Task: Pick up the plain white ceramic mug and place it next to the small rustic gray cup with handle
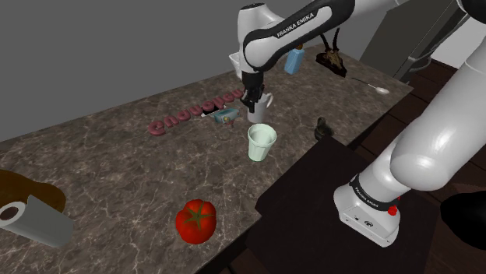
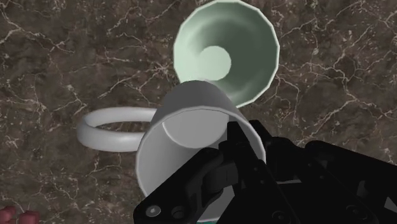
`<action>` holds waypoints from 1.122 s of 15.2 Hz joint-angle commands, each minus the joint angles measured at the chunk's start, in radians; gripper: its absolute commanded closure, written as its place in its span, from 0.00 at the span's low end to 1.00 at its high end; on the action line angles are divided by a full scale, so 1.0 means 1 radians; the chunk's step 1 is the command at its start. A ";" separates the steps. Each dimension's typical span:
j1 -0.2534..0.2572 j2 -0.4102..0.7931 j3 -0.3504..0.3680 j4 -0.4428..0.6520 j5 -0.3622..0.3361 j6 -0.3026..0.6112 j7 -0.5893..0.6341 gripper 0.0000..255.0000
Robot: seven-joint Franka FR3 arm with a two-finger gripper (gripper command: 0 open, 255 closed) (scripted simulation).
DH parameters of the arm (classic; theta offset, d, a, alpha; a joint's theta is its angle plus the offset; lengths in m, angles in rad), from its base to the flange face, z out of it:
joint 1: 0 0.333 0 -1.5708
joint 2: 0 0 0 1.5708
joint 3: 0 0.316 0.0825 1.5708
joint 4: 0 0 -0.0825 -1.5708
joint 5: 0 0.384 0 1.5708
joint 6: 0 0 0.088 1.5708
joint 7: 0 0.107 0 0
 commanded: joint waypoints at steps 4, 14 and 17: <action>-0.065 -0.053 -0.057 -0.073 -0.013 0.025 -0.114 1.00; -0.200 -0.087 -0.187 -0.119 -0.060 0.053 -0.348 1.00; -0.240 -0.078 -0.226 -0.109 -0.073 0.059 -0.419 1.00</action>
